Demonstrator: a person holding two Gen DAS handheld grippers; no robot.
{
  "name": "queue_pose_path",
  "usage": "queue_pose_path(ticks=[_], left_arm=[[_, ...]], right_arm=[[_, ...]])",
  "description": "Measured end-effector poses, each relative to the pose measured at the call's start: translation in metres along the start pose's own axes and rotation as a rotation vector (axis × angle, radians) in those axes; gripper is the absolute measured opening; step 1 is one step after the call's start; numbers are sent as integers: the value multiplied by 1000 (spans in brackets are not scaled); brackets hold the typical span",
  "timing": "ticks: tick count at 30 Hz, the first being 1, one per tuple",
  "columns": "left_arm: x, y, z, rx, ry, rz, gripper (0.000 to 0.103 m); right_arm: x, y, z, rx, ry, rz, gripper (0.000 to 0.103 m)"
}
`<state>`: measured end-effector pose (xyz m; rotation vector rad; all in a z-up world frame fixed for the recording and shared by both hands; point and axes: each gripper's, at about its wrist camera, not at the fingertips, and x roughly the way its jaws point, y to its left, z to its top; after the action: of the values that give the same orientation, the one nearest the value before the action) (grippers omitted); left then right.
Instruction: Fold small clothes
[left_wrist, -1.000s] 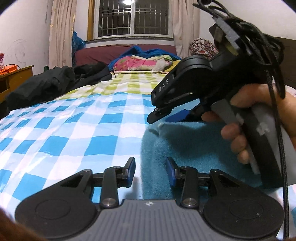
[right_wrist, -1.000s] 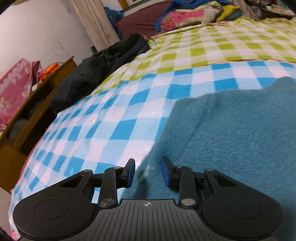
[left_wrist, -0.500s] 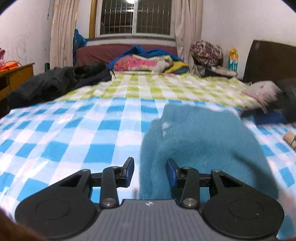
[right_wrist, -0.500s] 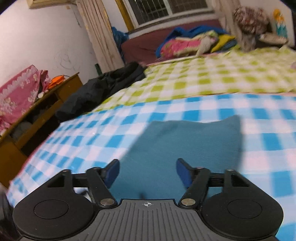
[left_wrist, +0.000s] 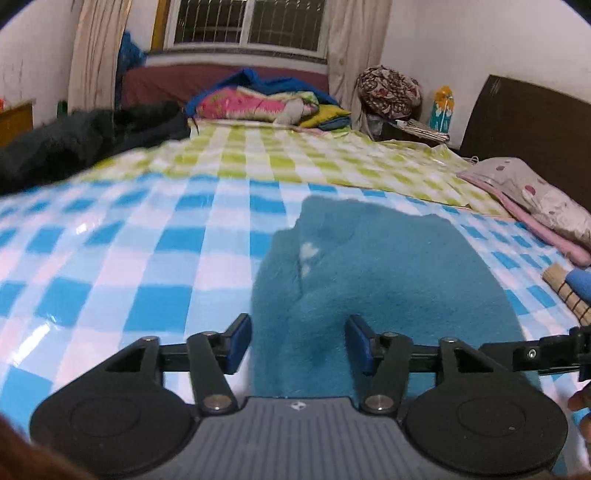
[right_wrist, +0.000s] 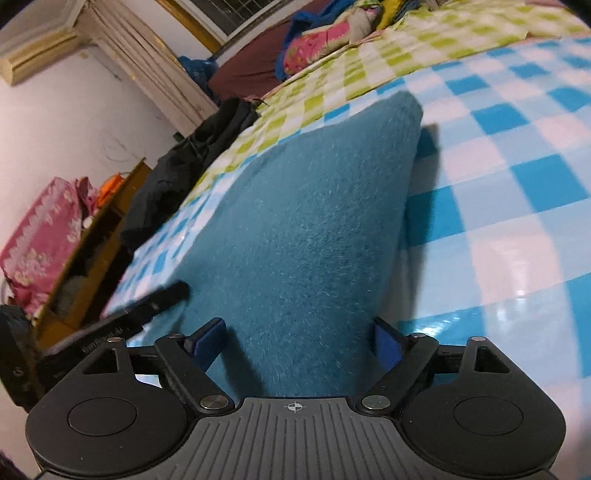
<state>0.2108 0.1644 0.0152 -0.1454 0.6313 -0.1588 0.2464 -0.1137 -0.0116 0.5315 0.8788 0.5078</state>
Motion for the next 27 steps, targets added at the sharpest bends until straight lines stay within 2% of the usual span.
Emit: queue_pose_path(ticks=[2,4,6,8,11,13,21,24,27], left_arm=[[6,9,-3,-28,10,-34,70],[12,10,-6,-6,13,-40,76],[16,12,-11,-25,22,-58,76],[16,16,-14,-68,39,-92,73],[13,8,-19,-76,60,-129,68],[7,-4,-24,-59,69,-139,67],[-29,-59,-60,-23,145,-257,65],[-42,-82,-71,24,147,-246,65],[-56,-92,-64,69,122,-205,65]], right_arm=[[9,-3,1,25,4,26,87],[19,-3,3,31,4,24,87],[23,1,6,15,6,8,83],[21,2,9,-5,25,-10,68],[12,-13,12,43,67,20,48],[4,-20,13,65,80,23,44],[-60,-30,-11,24,113,-70,43],[-83,-37,-23,2,136,-118,47],[-98,-35,-26,-26,120,-143,52]])
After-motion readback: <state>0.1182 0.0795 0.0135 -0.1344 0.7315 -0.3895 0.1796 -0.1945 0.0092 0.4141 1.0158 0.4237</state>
